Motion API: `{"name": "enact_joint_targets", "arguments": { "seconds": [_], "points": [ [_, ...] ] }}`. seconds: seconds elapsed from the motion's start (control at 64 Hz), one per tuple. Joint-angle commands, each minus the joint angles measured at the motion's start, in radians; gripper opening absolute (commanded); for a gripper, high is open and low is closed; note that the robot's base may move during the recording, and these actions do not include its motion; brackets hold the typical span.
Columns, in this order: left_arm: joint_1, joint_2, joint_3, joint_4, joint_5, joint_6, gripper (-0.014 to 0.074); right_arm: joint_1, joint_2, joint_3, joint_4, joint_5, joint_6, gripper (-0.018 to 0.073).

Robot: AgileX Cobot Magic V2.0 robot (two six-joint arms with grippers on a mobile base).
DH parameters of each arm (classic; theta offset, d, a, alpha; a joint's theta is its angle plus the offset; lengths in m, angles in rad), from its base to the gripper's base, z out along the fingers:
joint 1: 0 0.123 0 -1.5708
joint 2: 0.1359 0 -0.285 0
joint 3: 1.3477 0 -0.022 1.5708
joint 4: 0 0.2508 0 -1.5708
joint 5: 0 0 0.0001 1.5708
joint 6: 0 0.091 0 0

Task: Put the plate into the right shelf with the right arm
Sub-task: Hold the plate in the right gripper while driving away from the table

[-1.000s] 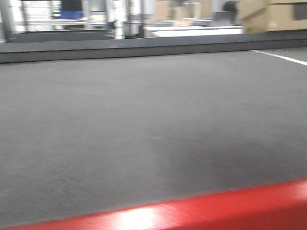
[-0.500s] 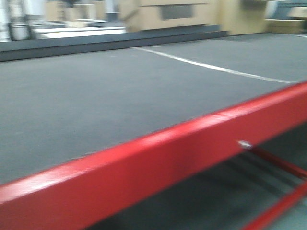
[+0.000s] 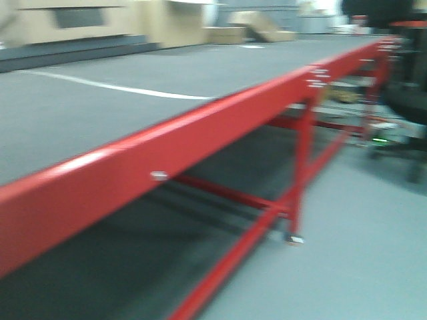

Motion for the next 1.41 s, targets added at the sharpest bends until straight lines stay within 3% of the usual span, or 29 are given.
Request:
{"name": "enact_joint_targets", "arguments": {
  "seconds": [0.0, 1.391],
  "points": [
    [-0.006, -0.01, 0.008, -0.002, -0.087, -0.002, -0.0047, 0.0, 0.01, -0.029, -0.015, -0.089, -0.006, 0.0051],
    [-0.006, -0.006, 0.008, -0.002, -0.087, -0.002, -0.0047, 0.0, 0.013, -0.029, -0.015, -0.092, -0.006, 0.0051]
  ]
}}
